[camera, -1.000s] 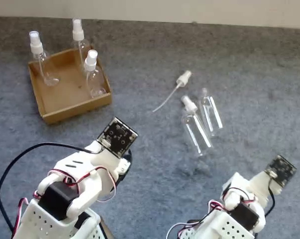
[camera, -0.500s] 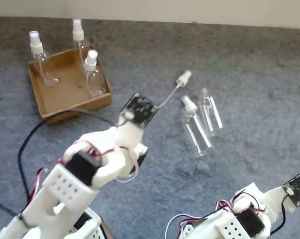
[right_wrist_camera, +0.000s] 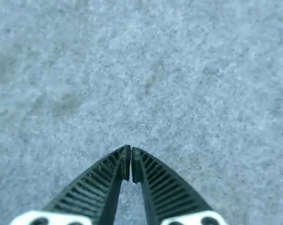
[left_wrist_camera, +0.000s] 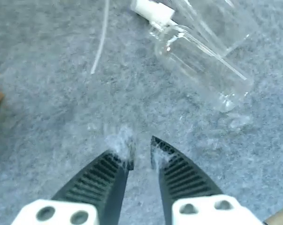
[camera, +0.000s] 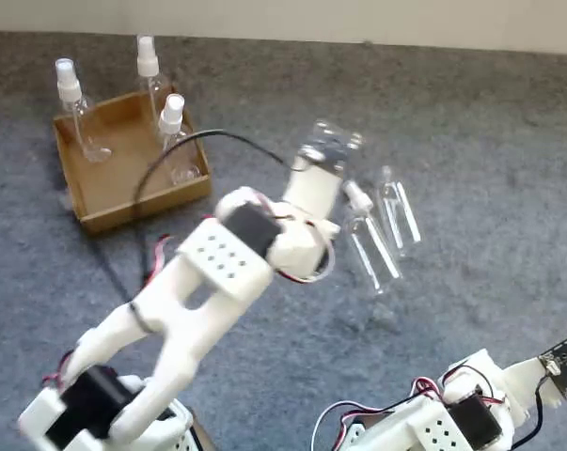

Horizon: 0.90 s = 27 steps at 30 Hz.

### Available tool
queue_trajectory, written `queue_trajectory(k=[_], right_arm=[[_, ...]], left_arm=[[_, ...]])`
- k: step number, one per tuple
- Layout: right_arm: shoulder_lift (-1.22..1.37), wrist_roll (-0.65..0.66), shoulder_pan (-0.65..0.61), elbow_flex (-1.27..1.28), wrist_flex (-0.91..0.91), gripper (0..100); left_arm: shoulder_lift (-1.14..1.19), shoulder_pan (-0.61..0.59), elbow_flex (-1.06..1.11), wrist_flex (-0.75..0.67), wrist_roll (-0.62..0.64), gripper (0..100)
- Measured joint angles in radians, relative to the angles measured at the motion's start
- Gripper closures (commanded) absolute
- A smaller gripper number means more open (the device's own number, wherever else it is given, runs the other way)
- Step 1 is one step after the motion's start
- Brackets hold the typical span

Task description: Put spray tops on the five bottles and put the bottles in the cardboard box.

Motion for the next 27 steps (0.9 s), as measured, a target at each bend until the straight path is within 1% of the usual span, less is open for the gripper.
queue_trajectory(k=[3,6,8,10,12,14,16,20,23,25,27], right_arm=[[0.0,-0.002,0.0,0.0,0.0,99.3],[0.0,-0.002,0.0,0.0,0.0,99.3],[0.0,-0.002,0.0,0.0,0.0,99.3],[0.0,-0.002,0.0,0.0,0.0,99.3],[0.0,-0.002,0.0,0.0,0.0,99.3],[0.0,-0.002,0.0,0.0,0.0,99.3],[0.0,-0.002,0.0,0.0,0.0,99.3],[0.0,-0.002,0.0,0.0,0.0,99.3],[0.0,-0.002,0.0,0.0,0.0,99.3],[0.0,-0.002,0.0,0.0,0.0,99.3],[0.0,-0.002,0.0,0.0,0.0,99.3]], left_arm=[[0.075,0.071,-0.054,-0.002,0.002,99],[0.13,0.121,-0.13,-0.084,0.023,99],[0.18,0.126,-0.193,-0.153,0.1,99],[0.245,0.12,-0.265,-0.186,0.204,99],[0.324,0.117,-0.322,-0.175,0.313,99],[0.405,0.12,-0.367,-0.117,0.413,98],[0.477,0.12,-0.42,-0.055,0.465,92],[0.559,0.1,-0.542,0.071,0.468,71],[0.582,0.086,-0.589,0.13,0.525,58],[0.592,0.074,-0.594,0.141,0.582,52],[0.615,0.06,-0.595,0.143,0.643,49]])
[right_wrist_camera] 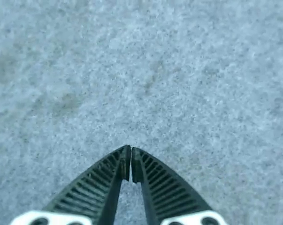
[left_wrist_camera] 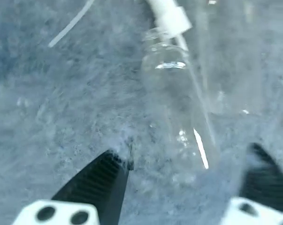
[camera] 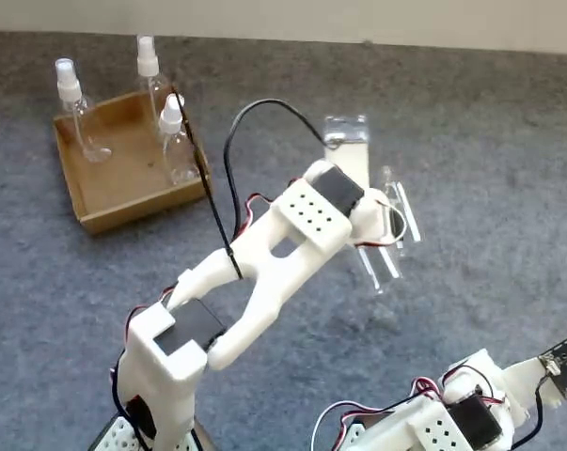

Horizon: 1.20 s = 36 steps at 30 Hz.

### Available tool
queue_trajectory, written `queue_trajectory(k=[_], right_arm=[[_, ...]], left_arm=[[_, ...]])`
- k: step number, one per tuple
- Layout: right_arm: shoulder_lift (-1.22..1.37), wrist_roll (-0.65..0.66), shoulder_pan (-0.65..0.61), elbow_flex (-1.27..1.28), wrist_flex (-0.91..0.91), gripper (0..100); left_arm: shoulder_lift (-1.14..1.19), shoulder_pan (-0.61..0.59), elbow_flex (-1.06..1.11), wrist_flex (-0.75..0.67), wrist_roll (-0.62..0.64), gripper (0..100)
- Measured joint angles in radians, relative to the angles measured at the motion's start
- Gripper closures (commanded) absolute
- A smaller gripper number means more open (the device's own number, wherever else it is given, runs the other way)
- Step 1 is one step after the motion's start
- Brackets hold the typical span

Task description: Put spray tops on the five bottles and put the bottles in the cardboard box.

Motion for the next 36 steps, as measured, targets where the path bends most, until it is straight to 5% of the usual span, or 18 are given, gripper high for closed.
queue_trajectory(k=[6,17,36], right_arm=[[0.0,0.0,0.0,0.0,0.0,99.3],[0.0,0.0,0.0,0.0,0.0,99.3],[0.0,0.0,0.0,0.0,0.0,99.3]], left_arm=[[0.146,-0.009,-0.017,-0.038,0.16,48],[0.285,-0.069,-0.017,-0.29,0.175,48],[0.359,-0.069,-0.038,-0.302,0.264,54]])
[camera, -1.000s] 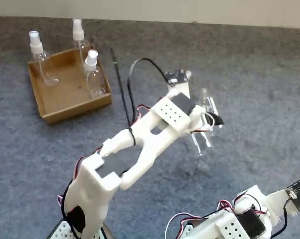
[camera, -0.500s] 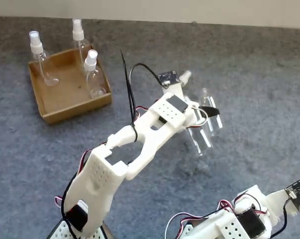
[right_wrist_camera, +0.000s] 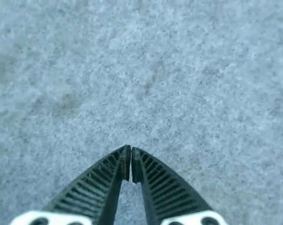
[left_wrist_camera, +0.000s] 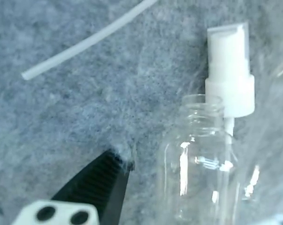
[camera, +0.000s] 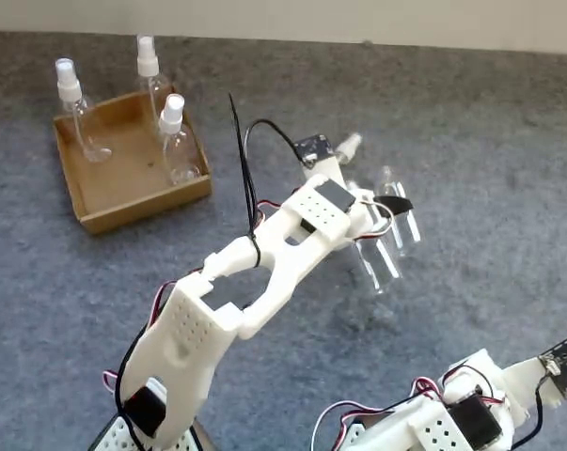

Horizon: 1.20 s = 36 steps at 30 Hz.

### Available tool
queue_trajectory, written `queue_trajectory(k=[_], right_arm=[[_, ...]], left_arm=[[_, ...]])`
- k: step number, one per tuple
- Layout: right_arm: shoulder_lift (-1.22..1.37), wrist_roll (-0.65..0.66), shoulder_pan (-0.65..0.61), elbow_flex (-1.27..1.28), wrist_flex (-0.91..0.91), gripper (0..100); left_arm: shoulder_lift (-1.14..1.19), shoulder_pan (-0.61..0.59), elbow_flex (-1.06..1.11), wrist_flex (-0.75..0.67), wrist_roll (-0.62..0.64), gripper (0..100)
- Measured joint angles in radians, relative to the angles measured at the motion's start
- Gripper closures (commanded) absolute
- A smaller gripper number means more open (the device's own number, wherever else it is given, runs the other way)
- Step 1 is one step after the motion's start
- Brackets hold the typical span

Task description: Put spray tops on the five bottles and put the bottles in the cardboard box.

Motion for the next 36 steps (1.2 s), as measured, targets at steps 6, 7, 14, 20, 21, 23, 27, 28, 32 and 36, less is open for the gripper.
queue_trajectory(k=[6,7,14,20,21,23,27,28,32,36], right_arm=[[0.0,0.0,0.0,0.0,0.0,99.3],[0.0,0.0,0.0,0.0,0.0,99.3],[0.0,0.0,0.0,0.0,0.0,99.3],[0.0,0.0,0.0,0.0,0.0,99.3],[0.0,0.0,0.0,0.0,0.0,99.3],[0.0,0.0,0.0,0.0,0.0,99.3],[0.0,0.0,0.0,0.0,0.0,99.3],[0.0,0.0,0.0,0.0,0.0,99.3],[0.0,0.0,0.0,0.0,0.0,99.3],[0.0,0.0,0.0,0.0,0.0,99.3]], left_arm=[[0.0,0.0,0.0,-0.006,0.023,72],[-0.002,0.002,-0.008,-0.008,0.026,74],[-0.015,0.002,-0.015,-0.009,0.029,75],[-0.015,-0.003,-0.028,0.041,0.029,75],[-0.015,-0.005,-0.028,0.049,0.029,75],[-0.015,-0.005,-0.028,0.054,0.029,75],[-0.015,-0.005,-0.029,0.055,0.029,75],[-0.015,-0.005,-0.029,0.055,0.029,75],[-0.015,-0.012,-0.029,0.058,0.029,75],[-0.015,-0.048,-0.029,0.064,0.026,75]])
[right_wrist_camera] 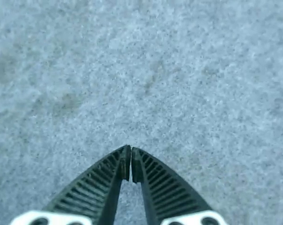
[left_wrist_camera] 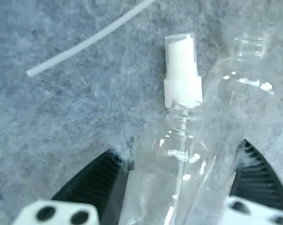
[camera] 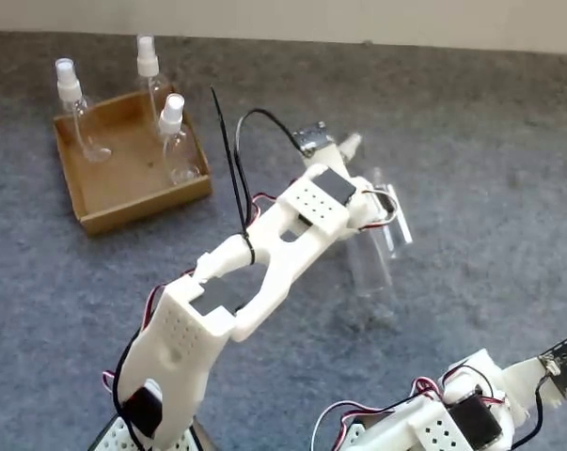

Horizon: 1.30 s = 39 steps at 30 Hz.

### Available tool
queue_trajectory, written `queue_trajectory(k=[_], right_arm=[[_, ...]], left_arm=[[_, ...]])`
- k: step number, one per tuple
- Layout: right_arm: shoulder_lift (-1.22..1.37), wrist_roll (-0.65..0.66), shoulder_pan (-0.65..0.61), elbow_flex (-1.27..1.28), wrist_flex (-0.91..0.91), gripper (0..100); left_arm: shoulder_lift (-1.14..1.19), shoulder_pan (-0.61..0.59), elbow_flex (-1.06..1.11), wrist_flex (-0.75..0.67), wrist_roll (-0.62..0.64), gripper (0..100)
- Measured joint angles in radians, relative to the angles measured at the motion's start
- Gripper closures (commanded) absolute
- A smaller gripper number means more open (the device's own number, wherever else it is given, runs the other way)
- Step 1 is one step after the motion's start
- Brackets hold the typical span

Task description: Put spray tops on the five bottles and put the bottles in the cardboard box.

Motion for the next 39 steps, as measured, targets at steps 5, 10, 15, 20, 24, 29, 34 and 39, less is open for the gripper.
queue_trajectory(k=[5,10,15,20,24,29,34,39], right_arm=[[-0.002,0.0,0.0,0.0,0.0,99.3],[-0.002,0.0,0.0,0.0,0.0,99.3],[-0.002,0.0,0.0,0.0,0.0,99.3],[-0.002,0.0,0.0,0.0,0.0,99.3],[-0.002,0.0,0.0,0.0,0.0,99.3],[-0.002,0.0,0.0,0.0,0.0,99.3],[-0.002,0.0,0.0,0.0,0.0,99.3],[-0.002,0.0,0.0,0.0,0.0,99.3]], left_arm=[[0.023,-0.026,-0.021,0.044,0.0,75],[0.031,-0.04,-0.051,0.106,-0.002,75],[0.032,-0.04,-0.051,0.109,-0.002,75],[0.032,-0.04,-0.051,0.109,-0.002,75],[0.032,-0.038,-0.051,0.109,-0.002,75],[0.032,-0.02,-0.051,0.109,-0.121,76],[0.032,-0.014,-0.051,0.109,-0.258,76],[0.034,-0.005,-0.091,0.11,-0.348,75]])
